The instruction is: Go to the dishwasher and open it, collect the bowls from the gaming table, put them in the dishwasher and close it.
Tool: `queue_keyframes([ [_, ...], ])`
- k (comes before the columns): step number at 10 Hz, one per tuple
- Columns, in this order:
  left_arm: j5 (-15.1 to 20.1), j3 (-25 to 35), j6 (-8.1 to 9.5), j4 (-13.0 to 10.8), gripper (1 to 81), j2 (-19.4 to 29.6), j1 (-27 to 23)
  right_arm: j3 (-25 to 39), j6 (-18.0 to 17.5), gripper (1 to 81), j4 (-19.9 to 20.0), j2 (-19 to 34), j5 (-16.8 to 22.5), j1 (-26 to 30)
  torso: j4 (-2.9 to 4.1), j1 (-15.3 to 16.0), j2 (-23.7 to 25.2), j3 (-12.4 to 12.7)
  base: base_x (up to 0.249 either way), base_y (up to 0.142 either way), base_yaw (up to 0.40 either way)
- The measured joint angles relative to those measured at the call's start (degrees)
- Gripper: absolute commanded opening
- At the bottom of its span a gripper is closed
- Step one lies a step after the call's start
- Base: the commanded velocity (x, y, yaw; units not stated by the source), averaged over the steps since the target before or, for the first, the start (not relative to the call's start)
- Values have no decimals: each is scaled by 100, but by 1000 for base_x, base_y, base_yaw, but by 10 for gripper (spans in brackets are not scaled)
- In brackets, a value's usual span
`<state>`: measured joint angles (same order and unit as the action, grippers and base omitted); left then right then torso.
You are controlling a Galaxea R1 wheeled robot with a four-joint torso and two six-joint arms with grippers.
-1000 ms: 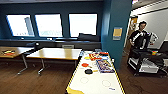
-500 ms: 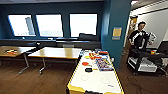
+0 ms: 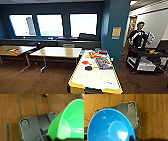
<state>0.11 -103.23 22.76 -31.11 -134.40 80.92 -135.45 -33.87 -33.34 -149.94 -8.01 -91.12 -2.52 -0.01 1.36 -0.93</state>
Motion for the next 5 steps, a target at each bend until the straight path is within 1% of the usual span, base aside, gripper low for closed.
queue_keyframes([
  [3,22,-219,0,-17,10,-107,67,-293,0,10,-6,-57,0,-79,0,-5,2,0,-105,0,0],
  [5,13,-234,0,-23,10,-143,69,-306,0,10,-37,-196,-34,-60,0,-5,2,0,-105,0,0],
])
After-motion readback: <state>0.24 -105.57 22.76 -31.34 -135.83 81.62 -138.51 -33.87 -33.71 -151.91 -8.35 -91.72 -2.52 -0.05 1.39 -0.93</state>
